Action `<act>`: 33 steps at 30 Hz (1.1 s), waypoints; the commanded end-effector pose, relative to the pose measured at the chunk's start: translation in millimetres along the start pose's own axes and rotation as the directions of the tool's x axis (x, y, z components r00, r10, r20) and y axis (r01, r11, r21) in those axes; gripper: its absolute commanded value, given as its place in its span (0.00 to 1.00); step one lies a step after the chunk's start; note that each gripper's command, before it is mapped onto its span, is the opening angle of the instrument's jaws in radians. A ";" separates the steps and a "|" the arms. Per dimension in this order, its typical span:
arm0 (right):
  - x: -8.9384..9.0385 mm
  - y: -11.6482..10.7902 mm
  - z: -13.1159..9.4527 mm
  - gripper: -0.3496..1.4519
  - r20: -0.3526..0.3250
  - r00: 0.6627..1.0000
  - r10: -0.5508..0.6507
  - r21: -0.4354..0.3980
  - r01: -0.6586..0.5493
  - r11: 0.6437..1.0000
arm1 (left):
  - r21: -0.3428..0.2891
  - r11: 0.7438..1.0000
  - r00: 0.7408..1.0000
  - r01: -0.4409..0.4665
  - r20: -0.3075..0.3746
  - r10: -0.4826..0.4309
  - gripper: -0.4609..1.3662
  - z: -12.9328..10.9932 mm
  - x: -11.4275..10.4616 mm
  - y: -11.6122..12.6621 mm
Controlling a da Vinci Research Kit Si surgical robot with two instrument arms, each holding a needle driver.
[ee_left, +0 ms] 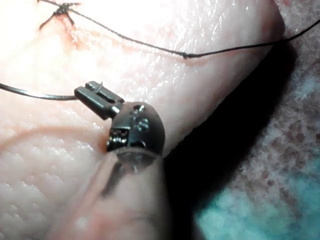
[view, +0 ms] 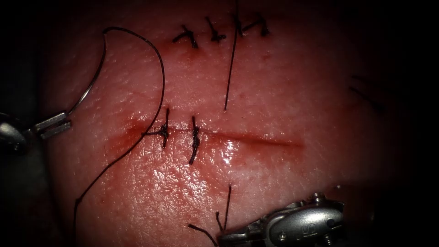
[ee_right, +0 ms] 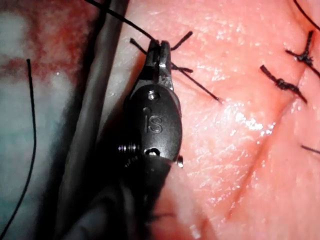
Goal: Wound Closure
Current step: Pull suture through incision until only a short tail is left
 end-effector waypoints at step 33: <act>3.2 -8.4 1.7 0.00 -0.034 0.999 0.020 0.213 -0.012 0.977 | -0.005 1.000 1.000 0.004 -0.003 -0.004 0.06 0.1 -0.1 0.3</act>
